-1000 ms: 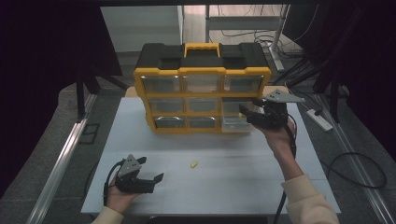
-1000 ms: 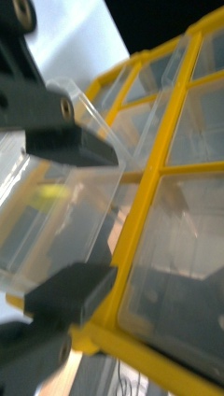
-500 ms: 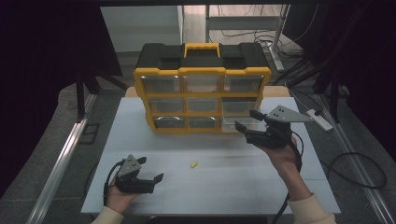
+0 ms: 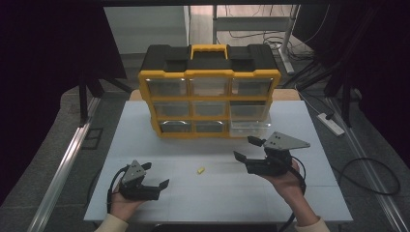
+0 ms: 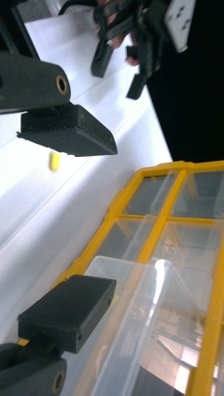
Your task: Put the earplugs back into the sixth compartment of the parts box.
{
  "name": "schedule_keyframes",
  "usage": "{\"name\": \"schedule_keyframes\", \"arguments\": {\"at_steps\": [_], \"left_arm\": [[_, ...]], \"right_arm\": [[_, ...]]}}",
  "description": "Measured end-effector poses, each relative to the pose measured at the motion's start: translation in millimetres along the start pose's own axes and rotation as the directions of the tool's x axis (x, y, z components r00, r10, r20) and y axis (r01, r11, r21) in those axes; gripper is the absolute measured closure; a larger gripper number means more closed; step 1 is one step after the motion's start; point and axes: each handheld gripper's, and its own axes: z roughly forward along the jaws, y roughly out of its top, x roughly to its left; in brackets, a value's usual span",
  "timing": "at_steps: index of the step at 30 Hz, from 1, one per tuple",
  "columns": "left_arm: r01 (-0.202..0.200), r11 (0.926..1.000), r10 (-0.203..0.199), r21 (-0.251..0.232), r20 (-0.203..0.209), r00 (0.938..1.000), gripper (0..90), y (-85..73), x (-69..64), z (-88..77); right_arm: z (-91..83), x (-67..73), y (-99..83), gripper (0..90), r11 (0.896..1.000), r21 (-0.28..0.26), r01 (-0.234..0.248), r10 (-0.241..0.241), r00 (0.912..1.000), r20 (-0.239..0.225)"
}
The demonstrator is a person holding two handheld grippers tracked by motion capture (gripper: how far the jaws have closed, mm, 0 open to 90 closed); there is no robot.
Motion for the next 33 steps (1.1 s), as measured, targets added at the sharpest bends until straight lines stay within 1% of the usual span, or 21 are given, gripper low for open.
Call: {"name": "schedule_keyframes", "arguments": {"at_steps": [5,9,12,17,20,25,30,33], "left_arm": [[-0.007,1.0,0.007,-0.001,-0.001,1.0,7.8,-0.1,-0.6,0.1],[-0.006,1.0,0.006,0.0,-0.003,1.0,7.8,0.1,-0.6,0.3],[-0.006,1.0,0.006,0.001,-0.005,1.0,7.8,0.1,-0.7,0.6],[-0.006,1.0,0.006,0.001,-0.005,1.0,7.8,0.1,-0.8,0.7],[-0.005,1.0,0.005,-0.002,-0.004,1.0,7.8,0.1,-1.1,0.0],[-0.005,1.0,0.005,-0.001,-0.005,1.0,7.9,0.1,-0.8,0.5],[-0.007,1.0,0.007,0.0,-0.005,1.0,7.9,0.2,-1.2,0.0],[-0.009,1.0,0.009,0.002,-0.006,0.9999,7.9,0.1,-1.1,0.4]], "right_arm": [[6.7,2.7,-7.3,29.6,0.999,0.034,-0.002,0.002,0.9998,-0.017],[13.2,7.8,-10.6,29.3,0.997,0.068,0.019,-0.017,0.9996,-0.023],[18.6,10.8,-13.0,29.2,0.996,0.084,0.02,-0.016,0.999,-0.042],[32.6,17.2,-17.9,29.1,0.993,0.119,0.024,-0.018,0.9984,-0.053],[42.1,21.3,-20.5,29.1,0.991,0.133,0.023,-0.014,0.9976,-0.068],[57.5,27.3,-24.8,29.0,0.985,0.167,0.039,-0.024,0.9959,-0.087],[74.3,30.5,-29.8,29.0,0.978,0.204,0.033,-0.014,0.9952,-0.096],[84.2,34.1,-33.4,28.7,0.971,0.236,0.047,-0.024,0.9948,-0.099]]}}
